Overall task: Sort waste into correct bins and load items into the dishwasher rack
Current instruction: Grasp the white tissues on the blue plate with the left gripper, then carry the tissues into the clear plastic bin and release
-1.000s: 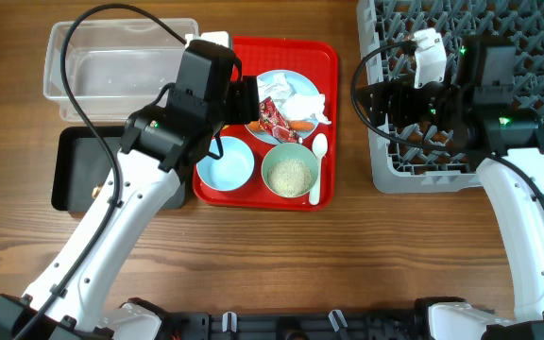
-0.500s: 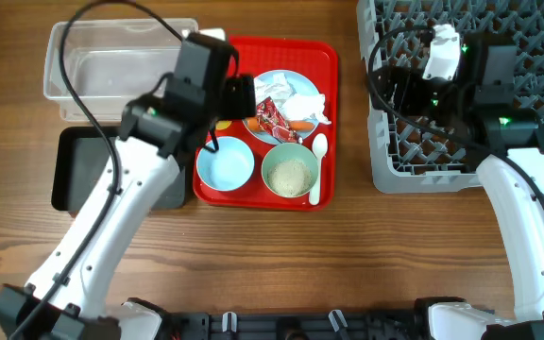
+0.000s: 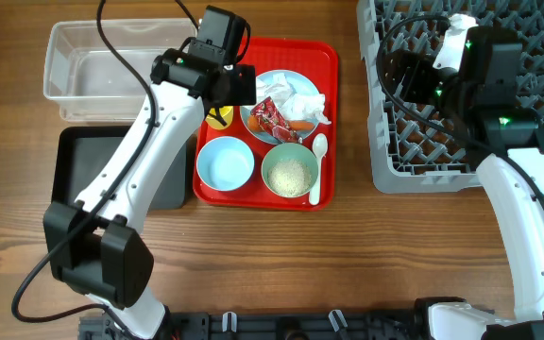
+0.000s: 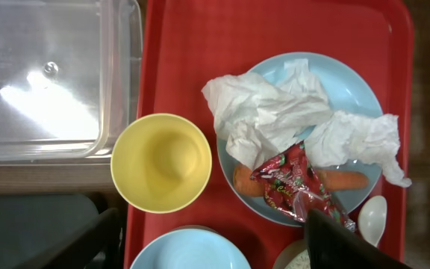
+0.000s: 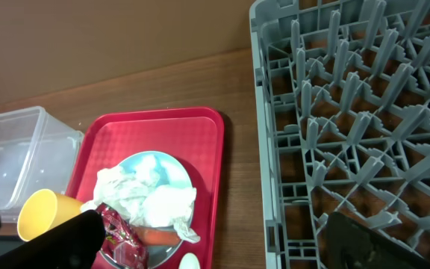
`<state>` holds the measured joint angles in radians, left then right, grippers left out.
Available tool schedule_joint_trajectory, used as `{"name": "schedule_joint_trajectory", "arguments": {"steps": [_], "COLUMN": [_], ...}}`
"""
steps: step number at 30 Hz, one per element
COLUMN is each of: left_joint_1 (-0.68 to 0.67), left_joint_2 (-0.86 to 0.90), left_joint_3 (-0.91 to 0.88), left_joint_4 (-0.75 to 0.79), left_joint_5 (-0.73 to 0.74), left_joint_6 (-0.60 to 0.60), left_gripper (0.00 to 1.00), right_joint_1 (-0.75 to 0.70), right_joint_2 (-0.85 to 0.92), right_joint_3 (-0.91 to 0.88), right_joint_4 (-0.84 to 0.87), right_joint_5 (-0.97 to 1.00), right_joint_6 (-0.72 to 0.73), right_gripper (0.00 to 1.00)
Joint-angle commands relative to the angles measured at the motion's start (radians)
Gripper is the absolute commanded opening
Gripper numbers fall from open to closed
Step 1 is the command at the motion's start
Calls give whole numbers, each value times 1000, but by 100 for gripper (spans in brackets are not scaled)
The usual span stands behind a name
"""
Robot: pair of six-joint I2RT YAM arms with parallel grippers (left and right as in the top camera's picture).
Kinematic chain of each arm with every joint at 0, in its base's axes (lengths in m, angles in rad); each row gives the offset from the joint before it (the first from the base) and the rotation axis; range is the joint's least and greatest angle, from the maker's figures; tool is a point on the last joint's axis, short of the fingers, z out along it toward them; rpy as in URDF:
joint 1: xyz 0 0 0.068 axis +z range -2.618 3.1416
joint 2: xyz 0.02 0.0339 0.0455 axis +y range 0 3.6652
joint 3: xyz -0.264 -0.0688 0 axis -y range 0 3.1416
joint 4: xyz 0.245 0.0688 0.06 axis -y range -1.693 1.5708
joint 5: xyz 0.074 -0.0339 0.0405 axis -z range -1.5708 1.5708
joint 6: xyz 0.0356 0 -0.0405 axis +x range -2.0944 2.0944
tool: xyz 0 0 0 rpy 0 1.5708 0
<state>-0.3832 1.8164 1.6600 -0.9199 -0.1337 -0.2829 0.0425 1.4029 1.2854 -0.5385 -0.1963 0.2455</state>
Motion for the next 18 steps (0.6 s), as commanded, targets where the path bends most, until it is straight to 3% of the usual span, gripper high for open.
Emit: {"name": "schedule_joint_trajectory", "arguments": {"steps": [1, 4, 10, 18], "left_joint_1": [9, 7, -33, -117], "left_joint_2": [16, 21, 63, 222], "left_joint_3": [8, 8, 8, 8], "left_joint_4": [-15, -12, 10, 305], "left_joint_5": [-7, -6, 22, 24], "left_joint_6": [18, 18, 18, 43], "left_gripper": [76, 75, 75, 78], "right_joint_1": [-1, 0, 0, -1], "right_joint_2": [6, 17, 59, 62], "right_joint_3": [12, 10, -8, -8], "right_joint_4": [-6, -9, -8, -13], "right_joint_5": [24, 8, -22, -22], "right_joint_6": [-10, -10, -7, -10], "right_gripper": [93, 86, 84, 85]}}
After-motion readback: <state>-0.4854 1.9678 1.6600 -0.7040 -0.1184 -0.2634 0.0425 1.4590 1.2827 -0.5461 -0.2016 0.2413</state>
